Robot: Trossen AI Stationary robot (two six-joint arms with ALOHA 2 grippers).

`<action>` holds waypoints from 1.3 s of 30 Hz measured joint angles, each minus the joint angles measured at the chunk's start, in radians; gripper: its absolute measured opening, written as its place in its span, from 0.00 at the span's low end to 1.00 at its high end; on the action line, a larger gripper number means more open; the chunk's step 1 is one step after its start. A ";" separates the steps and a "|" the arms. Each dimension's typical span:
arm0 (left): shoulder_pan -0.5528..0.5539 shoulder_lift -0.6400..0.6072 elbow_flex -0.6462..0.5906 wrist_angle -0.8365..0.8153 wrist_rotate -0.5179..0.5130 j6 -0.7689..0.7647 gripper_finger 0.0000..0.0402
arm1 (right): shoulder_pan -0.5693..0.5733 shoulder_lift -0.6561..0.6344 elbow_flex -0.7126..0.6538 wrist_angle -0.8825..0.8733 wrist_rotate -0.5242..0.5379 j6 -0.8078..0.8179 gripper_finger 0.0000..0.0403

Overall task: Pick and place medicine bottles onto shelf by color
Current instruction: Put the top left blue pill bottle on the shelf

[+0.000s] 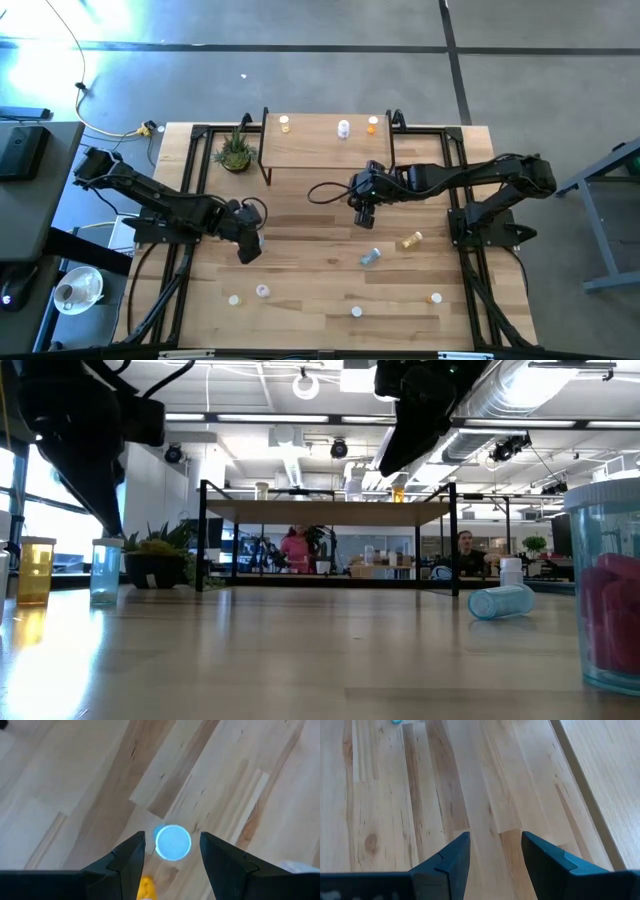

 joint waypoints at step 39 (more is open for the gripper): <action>-0.021 0.102 0.000 0.032 0.014 0.000 0.26 | 0.000 0.000 0.000 0.014 0.000 -0.026 0.42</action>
